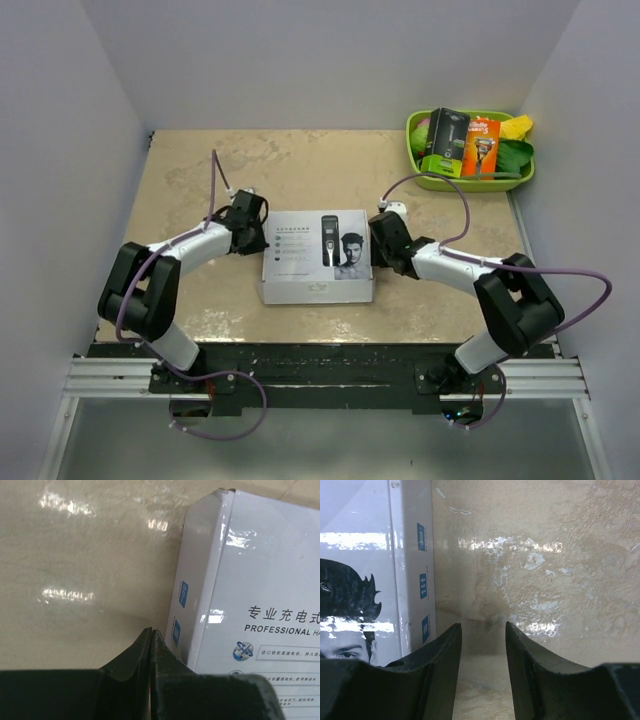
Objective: Sort the hair-cutting tools
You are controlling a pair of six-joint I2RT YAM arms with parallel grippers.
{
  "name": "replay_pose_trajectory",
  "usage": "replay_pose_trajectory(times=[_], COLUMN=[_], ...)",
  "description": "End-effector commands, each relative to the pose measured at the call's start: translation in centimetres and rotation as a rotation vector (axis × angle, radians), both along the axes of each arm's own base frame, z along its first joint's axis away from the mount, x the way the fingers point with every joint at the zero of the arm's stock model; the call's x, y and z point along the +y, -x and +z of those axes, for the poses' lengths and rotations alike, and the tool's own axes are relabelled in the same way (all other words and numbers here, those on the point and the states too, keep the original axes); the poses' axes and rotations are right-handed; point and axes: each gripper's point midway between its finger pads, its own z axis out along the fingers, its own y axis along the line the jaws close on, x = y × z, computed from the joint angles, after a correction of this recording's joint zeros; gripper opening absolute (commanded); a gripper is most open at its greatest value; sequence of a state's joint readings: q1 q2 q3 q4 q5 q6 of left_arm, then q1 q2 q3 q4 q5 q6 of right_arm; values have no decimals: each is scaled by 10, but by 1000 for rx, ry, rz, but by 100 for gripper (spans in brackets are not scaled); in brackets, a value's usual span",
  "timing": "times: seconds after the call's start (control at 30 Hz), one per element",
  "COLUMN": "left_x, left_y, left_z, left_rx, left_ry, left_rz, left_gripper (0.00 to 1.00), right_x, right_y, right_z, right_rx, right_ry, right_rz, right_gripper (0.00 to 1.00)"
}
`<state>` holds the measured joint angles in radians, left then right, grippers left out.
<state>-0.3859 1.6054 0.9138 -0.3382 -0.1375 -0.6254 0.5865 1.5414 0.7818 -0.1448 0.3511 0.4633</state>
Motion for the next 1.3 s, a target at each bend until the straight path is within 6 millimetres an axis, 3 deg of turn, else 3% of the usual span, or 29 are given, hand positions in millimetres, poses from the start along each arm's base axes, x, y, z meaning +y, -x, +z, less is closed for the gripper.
replay_pose_trajectory(times=[0.0,0.13,0.3,0.47,0.5,0.63,0.7,0.9,1.1,1.27], left_x=[-63,-70,-68,-47,-41,-43,-46,-50,-53,-58], left_y=[-48,-58,-54,-32,-24,-7,5,15,9,5], left_z=[42,42,42,41,34,28,19,12,22,31], left_rx=[-153,-150,-132,-112,-96,-94,-67,-57,-82,-100], left_ry=[213,224,217,150,133,181,217,245,256,280], left_rz=[-130,-143,-135,-100,-94,-110,-123,-138,-147,-160], left_gripper=[6,5,5,5,5,5,5,4,4,4], right_x=[38,43,44,32,29,30,33,53,73,77], right_y=[-23,-30,-34,-27,-23,-20,-22,-30,-40,-44], right_z=[15,17,23,31,30,37,40,39,37,44], right_rx=[-67,-73,-70,-77,-74,-94,-103,-112,-128,-145], right_ry=[-107,-106,-91,-71,-68,-93,-103,-161,-219,-216], right_rz=[65,73,71,44,42,50,63,124,172,194], right_gripper=[45,45,43,44,43,44,45,45,44,44])
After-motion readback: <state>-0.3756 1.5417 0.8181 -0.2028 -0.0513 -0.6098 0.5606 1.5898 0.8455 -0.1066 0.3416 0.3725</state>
